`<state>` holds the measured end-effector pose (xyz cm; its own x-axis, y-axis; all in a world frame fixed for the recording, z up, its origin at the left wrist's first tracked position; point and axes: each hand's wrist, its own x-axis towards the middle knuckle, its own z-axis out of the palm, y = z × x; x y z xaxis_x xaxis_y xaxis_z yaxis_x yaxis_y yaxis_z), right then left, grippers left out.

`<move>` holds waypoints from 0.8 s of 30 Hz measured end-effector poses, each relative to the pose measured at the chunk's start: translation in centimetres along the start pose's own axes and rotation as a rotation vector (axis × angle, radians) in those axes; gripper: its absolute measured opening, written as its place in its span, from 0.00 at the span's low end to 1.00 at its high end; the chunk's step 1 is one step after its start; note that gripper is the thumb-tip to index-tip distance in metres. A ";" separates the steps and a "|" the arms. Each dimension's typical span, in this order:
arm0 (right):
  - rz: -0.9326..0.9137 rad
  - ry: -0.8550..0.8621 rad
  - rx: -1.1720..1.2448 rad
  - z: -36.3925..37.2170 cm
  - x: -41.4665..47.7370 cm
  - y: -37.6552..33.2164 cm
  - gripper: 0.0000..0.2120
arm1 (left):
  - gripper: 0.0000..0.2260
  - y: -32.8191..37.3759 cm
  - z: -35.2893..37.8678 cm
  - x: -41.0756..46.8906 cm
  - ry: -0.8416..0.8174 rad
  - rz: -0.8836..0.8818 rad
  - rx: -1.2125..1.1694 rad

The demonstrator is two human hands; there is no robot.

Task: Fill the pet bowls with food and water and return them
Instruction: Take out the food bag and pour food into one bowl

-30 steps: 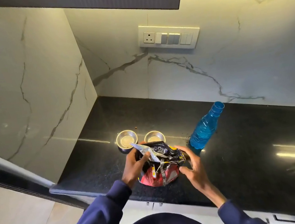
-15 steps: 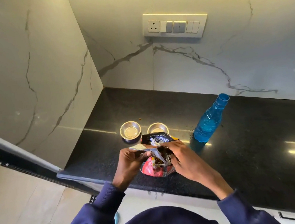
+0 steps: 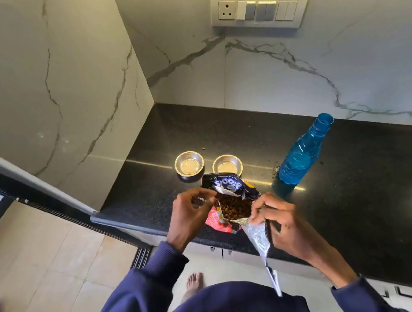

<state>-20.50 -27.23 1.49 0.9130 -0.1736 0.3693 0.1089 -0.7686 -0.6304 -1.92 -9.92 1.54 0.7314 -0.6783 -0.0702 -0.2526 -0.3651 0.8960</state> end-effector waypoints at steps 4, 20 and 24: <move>0.131 0.036 0.133 -1.3 -0.7 -0.2 0.26 | 0.13 -0.1 1.4 1.9 0.101 -0.066 0.275; 0.306 -0.252 -0.711 6.8 10.8 -1.0 0.11 | 0.21 -4.5 0.4 3.8 0.134 -0.339 -0.113; 0.337 -0.211 -0.711 8.0 10.3 0.1 0.12 | 0.14 -4.7 0.0 4.2 0.173 -0.297 -0.077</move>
<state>-7.94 -24.19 -0.26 0.9146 -0.4004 0.0560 -0.3961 -0.9152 -0.0740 2.32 -11.04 -2.97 0.8638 -0.4297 -0.2631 0.0306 -0.4765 0.8787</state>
